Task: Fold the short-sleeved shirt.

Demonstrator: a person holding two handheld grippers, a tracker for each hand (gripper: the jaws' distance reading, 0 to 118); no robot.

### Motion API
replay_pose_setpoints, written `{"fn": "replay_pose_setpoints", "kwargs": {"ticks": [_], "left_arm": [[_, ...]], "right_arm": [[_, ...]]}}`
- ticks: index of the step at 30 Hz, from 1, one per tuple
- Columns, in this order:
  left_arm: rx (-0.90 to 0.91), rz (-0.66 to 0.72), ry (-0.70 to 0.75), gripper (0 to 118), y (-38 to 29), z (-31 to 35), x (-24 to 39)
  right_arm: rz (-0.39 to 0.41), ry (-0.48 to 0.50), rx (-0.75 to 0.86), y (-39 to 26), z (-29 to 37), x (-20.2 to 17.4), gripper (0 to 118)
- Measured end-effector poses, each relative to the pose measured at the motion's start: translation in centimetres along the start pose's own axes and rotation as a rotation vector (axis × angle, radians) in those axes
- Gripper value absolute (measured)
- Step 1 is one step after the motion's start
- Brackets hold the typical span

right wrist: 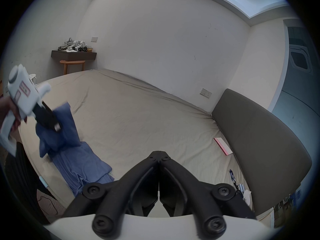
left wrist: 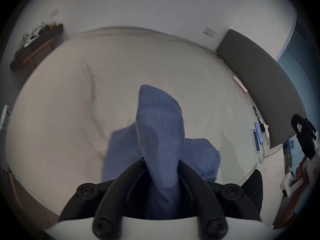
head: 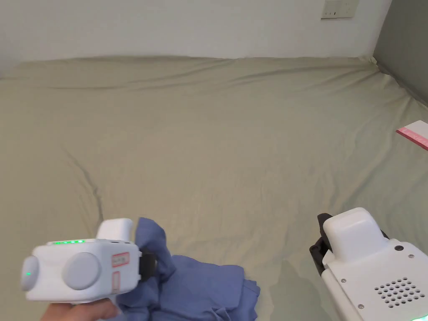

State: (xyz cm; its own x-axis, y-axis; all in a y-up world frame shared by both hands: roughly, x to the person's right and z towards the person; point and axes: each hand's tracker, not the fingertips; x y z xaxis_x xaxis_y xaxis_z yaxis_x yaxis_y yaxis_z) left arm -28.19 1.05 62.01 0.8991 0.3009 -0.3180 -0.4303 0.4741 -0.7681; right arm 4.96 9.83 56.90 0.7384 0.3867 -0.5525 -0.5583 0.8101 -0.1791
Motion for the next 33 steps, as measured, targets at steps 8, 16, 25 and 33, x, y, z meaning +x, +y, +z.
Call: {"fn": "replay_pose_setpoints", "kwargs": {"ticks": [8,16,25,33], "left_arm": [[-0.113,-0.074,0.100,12,-3.2,-7.7,5.1],[-0.090,0.111,-0.246,108,-2.8,-8.4,6.2],[0.175,0.111,-0.179,35,-2.5,-2.8,1.8],[0.195,-0.177,0.039,0,-6.5,-5.4,2.5]], "right_arm": [[-0.020,-0.020,-0.023,-1.0,0.1,1.0,2],[-0.021,-0.007,-0.041,-1.4,-0.4,0.8,2],[-0.023,-0.019,-0.034,-1.1,-0.3,1.1,2],[-0.011,-0.011,-0.039,-1.2,-0.1,0.4,2]]}}
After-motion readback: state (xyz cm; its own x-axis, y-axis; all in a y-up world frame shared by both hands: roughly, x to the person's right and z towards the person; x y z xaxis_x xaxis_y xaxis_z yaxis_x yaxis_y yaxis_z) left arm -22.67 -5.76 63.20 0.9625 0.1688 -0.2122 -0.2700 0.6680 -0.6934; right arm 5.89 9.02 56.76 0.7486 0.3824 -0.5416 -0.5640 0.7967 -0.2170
